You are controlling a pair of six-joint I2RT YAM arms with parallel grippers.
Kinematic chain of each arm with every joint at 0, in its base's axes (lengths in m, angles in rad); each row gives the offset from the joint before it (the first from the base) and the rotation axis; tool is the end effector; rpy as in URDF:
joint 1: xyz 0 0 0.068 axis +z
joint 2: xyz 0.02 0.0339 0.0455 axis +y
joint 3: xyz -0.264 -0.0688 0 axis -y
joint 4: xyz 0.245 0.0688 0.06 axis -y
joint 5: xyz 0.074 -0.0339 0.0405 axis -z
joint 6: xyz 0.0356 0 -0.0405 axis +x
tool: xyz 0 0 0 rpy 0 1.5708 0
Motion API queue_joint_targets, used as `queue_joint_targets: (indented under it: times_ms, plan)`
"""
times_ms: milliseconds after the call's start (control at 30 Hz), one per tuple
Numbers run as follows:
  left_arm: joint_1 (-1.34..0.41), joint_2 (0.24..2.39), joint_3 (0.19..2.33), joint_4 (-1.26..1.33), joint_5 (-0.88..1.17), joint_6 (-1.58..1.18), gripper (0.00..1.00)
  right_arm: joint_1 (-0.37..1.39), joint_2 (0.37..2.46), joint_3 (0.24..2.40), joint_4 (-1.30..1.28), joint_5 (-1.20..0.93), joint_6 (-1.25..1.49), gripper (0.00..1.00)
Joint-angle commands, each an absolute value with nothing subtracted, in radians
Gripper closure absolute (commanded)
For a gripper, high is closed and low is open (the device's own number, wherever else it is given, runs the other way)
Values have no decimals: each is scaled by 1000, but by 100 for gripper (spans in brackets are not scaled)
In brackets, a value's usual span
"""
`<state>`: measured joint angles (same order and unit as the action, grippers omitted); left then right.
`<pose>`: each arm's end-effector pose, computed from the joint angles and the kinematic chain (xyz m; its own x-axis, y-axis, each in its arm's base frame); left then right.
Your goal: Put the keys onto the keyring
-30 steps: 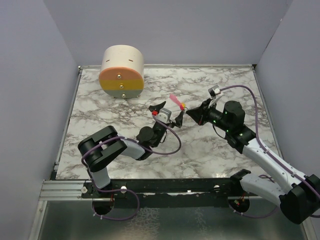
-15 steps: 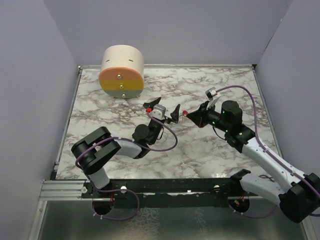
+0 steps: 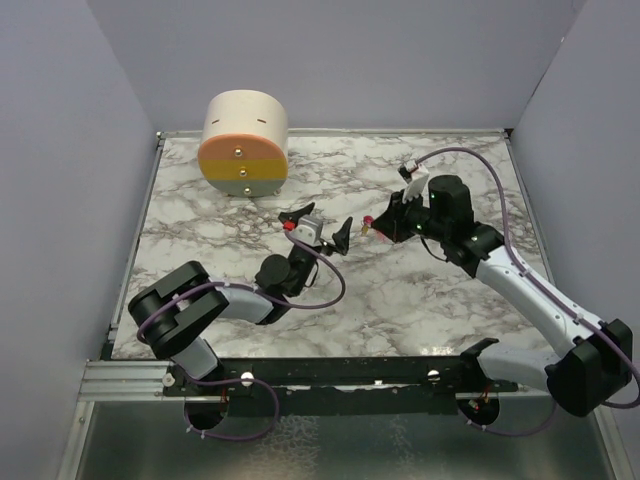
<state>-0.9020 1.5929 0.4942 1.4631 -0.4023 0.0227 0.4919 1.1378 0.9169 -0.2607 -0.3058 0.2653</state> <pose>0.1910 -0.2192 0.2246 0.2322 -0.2601 -0.9373 0.4900 0.8637 -0.1183 0.2215 0.1309 0.3080 -0.5738 -0.0238 -0.8187 -0.5545 0.7469 0.3669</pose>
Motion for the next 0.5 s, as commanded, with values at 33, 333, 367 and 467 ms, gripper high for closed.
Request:
queue_joint_targets:
  times_ms: [33,333,367,467]
  plan:
    - [-895,1534,447,1434,-355,-2,1,496,1219,995,-429,-270,247,99]
    - [-894,1500,422,1369,-248,21,1,496,1264,1034,-436,-301,247,99]
    - [-894,1503,421,1365,-232,23,1,497,1271,1038,-441,-305,244,99]
    - [-895,1517,422,1364,-190,22,1,497,1288,1059,-464,-313,232,99]
